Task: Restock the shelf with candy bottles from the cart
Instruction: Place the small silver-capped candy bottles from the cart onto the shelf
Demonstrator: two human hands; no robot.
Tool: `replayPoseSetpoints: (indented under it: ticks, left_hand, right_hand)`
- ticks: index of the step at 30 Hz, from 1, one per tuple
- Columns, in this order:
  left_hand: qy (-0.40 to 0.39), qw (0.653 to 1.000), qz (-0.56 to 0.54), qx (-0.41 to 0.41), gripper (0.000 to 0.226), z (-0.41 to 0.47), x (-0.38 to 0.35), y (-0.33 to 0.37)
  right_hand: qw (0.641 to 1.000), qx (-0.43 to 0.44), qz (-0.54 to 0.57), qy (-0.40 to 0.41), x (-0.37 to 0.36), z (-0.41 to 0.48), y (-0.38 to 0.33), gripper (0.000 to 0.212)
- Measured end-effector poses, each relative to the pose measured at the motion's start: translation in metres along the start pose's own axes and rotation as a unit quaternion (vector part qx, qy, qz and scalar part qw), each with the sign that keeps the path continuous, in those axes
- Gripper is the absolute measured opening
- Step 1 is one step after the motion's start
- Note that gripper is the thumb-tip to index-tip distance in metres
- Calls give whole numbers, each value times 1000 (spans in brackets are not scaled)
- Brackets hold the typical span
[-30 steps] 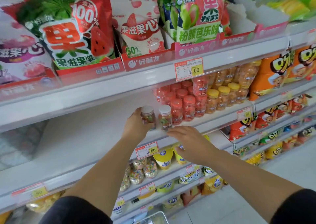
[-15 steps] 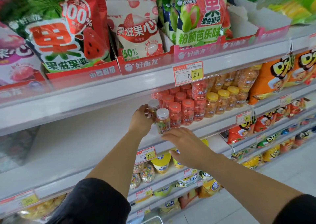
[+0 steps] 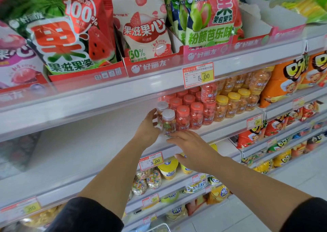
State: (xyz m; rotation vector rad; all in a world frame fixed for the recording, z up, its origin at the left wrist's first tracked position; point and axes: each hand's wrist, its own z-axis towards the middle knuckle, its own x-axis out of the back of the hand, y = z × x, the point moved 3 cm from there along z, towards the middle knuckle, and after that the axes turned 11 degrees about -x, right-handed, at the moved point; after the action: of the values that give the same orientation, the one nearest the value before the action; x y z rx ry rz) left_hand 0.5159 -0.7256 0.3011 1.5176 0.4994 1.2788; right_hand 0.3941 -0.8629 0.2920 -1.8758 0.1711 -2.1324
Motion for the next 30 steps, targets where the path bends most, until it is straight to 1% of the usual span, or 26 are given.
replayPoseSetpoints:
  ticks: [3,6,11,19,24,30]
  left_hand:
    - [-27,1000,-3,-15,81,-3,0,7]
    - [-47,998,0,-34,75,-3,0,14]
    - [-64,998,-14,-20,75,-2,0,15]
    - [-62,998,-4,-16,73,-1,-1,14]
    - [-44,999,3,18,80,0,1,7]
    - [-33,999,16,27,82,2,0,1]
  right_hand:
    - [1000,-7,10,2,0,-3,2,51]
    - [1000,-23,17,0,0,-5,7,50]
    - [999,-40,22,-4,2,-5,13,50]
    - [999,-42,27,-8,4,-4,14,49]
    - [999,-44,25,-13,3,-3,15,48]
    - [999,-41,18,-16,3,-4,15,49]
